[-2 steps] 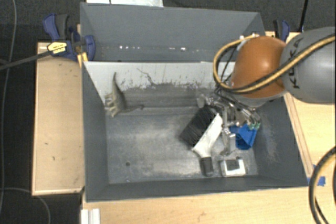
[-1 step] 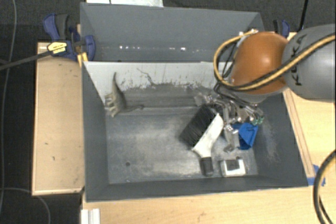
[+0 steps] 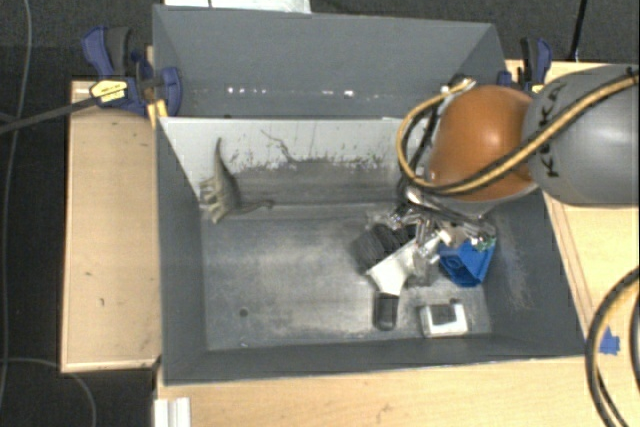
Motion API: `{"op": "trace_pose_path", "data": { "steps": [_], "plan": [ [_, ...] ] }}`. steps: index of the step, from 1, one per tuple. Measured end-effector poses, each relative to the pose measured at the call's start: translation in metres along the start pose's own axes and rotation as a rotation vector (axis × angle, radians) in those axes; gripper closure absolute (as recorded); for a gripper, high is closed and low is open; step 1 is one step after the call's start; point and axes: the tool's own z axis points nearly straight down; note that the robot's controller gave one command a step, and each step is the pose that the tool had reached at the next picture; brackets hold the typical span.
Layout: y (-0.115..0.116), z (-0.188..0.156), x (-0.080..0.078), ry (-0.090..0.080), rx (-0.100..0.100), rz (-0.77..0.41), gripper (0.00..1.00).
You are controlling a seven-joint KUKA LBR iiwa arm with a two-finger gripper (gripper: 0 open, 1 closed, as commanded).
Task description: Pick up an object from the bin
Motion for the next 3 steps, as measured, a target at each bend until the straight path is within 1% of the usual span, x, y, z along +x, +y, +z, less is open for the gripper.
{"op": "trace_pose_path", "data": {
  "steps": [3],
  "plan": [
    [0.0000, -0.0001, -0.0001, 0.001, -0.001, 0.011, 1.00]
  ]
}}
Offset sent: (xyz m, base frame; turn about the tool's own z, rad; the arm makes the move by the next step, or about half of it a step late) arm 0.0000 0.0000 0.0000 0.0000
